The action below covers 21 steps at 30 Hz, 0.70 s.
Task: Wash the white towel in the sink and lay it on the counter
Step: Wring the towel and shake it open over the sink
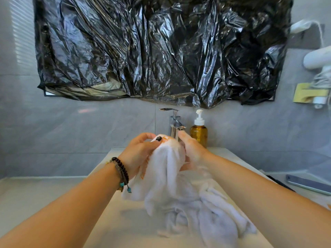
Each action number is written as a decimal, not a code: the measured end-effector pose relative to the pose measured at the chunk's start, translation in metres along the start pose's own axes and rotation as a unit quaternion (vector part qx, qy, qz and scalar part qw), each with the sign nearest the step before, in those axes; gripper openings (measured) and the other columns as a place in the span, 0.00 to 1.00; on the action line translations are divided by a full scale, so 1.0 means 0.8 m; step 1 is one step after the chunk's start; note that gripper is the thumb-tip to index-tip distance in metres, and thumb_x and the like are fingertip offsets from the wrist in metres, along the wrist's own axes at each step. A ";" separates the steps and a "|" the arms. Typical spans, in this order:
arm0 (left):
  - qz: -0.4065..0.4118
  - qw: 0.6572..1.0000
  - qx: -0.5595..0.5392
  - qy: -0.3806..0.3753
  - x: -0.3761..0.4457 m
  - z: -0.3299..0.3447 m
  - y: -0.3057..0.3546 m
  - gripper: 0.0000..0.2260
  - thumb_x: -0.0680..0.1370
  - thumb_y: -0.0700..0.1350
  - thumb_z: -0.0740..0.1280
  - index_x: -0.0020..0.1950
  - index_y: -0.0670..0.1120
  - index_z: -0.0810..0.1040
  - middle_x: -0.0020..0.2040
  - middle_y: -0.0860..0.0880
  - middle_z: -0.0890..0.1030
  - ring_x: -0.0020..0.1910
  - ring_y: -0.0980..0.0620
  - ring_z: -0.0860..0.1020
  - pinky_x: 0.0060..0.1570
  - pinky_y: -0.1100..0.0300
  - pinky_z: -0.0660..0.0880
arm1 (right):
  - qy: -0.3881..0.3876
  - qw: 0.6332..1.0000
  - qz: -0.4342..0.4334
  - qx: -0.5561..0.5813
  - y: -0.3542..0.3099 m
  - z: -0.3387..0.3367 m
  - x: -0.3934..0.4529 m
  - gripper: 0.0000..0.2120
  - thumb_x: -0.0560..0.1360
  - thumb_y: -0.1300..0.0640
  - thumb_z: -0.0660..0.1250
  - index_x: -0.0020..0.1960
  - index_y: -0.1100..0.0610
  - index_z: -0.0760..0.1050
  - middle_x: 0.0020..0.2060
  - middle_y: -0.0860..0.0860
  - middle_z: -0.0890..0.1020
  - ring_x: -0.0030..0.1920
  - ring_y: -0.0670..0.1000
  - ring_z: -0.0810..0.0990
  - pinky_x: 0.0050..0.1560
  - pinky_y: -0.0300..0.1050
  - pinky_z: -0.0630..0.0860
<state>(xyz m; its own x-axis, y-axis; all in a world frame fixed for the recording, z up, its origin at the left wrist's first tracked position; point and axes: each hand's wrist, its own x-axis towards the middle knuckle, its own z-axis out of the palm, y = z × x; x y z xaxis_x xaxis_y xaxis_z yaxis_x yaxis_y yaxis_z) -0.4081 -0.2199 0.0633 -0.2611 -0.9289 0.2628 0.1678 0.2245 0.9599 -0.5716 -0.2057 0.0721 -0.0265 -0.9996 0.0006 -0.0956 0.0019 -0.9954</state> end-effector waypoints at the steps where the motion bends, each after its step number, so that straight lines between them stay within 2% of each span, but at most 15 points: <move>1: 0.015 1.000 0.005 -0.009 -0.001 0.003 -0.001 0.05 0.78 0.38 0.68 0.44 0.47 0.76 0.35 0.44 0.79 0.28 0.50 0.75 0.29 0.63 0.72 | 0.003 1.000 -0.011 -0.001 0.004 0.006 0.004 0.29 0.72 0.32 0.58 0.48 0.56 0.80 0.42 0.56 0.84 0.44 0.56 0.82 0.46 0.49 0.80; 3: 0.066 0.997 0.043 0.001 -0.005 0.008 -0.001 0.05 0.78 0.38 0.68 0.44 0.46 0.77 0.36 0.46 0.81 0.29 0.53 0.77 0.32 0.62 0.75 | 0.035 0.999 -0.038 -0.017 0.016 0.015 0.008 0.34 0.63 0.30 0.62 0.51 0.57 0.82 0.48 0.57 0.84 0.50 0.57 0.83 0.57 0.54 0.78; 4: 0.097 0.992 0.077 0.021 -0.005 0.008 0.000 0.05 0.77 0.38 0.69 0.43 0.46 0.77 0.36 0.49 0.81 0.30 0.55 0.77 0.34 0.62 0.75 | 0.051 0.997 -0.052 -0.037 0.020 0.016 0.009 0.31 0.65 0.31 0.62 0.49 0.57 0.82 0.46 0.56 0.84 0.48 0.55 0.82 0.55 0.50 0.78; 6: 0.137 0.979 0.142 0.059 -0.005 0.006 0.001 0.05 0.76 0.38 0.70 0.41 0.45 0.79 0.34 0.51 0.80 0.28 0.59 0.76 0.34 0.66 0.75 | 0.076 0.993 -0.072 -0.048 0.025 0.012 0.010 0.27 0.69 0.37 0.66 0.47 0.62 0.82 0.40 0.54 0.82 0.40 0.52 0.78 0.44 0.44 0.73; 7: 0.141 0.975 0.159 0.066 -0.004 0.004 0.001 0.05 0.76 0.38 0.71 0.41 0.45 0.79 0.34 0.50 0.79 0.27 0.60 0.76 0.32 0.67 0.75 | 0.080 0.993 -0.077 -0.028 0.025 0.008 0.007 0.27 0.66 0.38 0.70 0.46 0.64 0.82 0.38 0.54 0.80 0.39 0.52 0.76 0.42 0.45 0.70; 9: 0.129 0.971 0.189 0.061 -0.002 0.002 -0.002 0.05 0.76 0.40 0.71 0.40 0.45 0.79 0.33 0.49 0.79 0.28 0.58 0.75 0.30 0.66 0.73 | 0.077 0.991 -0.112 -0.018 0.027 -0.001 0.004 0.24 0.60 0.38 0.73 0.42 0.59 0.80 0.34 0.55 0.75 0.37 0.51 0.71 0.39 0.47 0.67; 11: 0.112 0.957 0.263 0.056 0.001 0.004 -0.007 0.07 0.76 0.44 0.71 0.39 0.48 0.78 0.34 0.50 0.79 0.30 0.55 0.74 0.32 0.62 0.71 | 0.070 0.984 -0.143 -0.075 0.023 -0.009 -0.007 0.17 0.67 0.44 0.73 0.40 0.56 0.73 0.34 0.54 0.69 0.37 0.51 0.67 0.37 0.46 0.63; 13: 0.104 0.932 0.342 0.061 0.001 0.010 -0.009 0.08 0.77 0.46 0.69 0.38 0.50 0.76 0.34 0.52 0.78 0.32 0.54 0.73 0.33 0.61 0.68 | 0.057 0.981 -0.153 -0.103 0.024 -0.018 -0.011 0.14 0.72 0.50 0.72 0.41 0.56 0.70 0.34 0.54 0.68 0.38 0.52 0.66 0.35 0.44 0.61; 16: 0.102 0.893 0.434 0.056 -0.005 0.020 -0.009 0.08 0.79 0.47 0.66 0.39 0.50 0.74 0.34 0.53 0.75 0.34 0.55 0.71 0.32 0.62 0.66 | 0.042 0.979 -0.126 -0.152 0.021 -0.018 -0.016 0.08 0.74 0.55 0.72 0.47 0.55 0.74 0.39 0.51 0.76 0.41 0.51 0.73 0.36 0.42 0.67; 17: 0.094 0.886 0.452 0.048 -0.007 0.022 -0.009 0.09 0.80 0.47 0.64 0.39 0.49 0.74 0.33 0.53 0.74 0.34 0.56 0.71 0.32 0.63 0.65 | 0.048 0.974 -0.129 -0.182 0.022 -0.014 -0.017 0.05 0.75 0.57 0.71 0.45 0.54 0.75 0.39 0.51 0.77 0.40 0.50 0.73 0.37 0.42 0.68; 19: 0.078 0.885 0.456 0.043 -0.009 0.024 -0.012 0.12 0.81 0.47 0.62 0.37 0.49 0.72 0.32 0.52 0.72 0.32 0.55 0.69 0.31 0.62 0.64 | 0.078 0.957 -0.164 -0.228 0.023 -0.007 -0.017 0.11 0.75 0.61 0.66 0.35 0.56 0.71 0.30 0.51 0.69 0.33 0.50 0.66 0.33 0.43 0.59; 21: 0.067 0.903 0.420 0.063 -0.006 0.024 -0.016 0.15 0.81 0.46 0.61 0.34 0.49 0.69 0.31 0.52 0.71 0.32 0.53 0.68 0.31 0.60 0.63 | 0.131 0.938 -0.195 -0.257 0.021 -0.002 -0.021 0.17 0.76 0.60 0.63 0.30 0.57 0.64 0.27 0.50 0.62 0.30 0.50 0.58 0.29 0.44 0.53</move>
<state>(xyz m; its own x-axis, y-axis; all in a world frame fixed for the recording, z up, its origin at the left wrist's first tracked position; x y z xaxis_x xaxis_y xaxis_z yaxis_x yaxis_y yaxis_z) -0.4275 -0.2126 0.0518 -0.1737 -0.8908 0.4199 -0.6047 0.4330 0.6684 -0.5739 -0.1885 0.0555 -0.1269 -0.8866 0.4447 -0.6134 -0.2822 -0.7376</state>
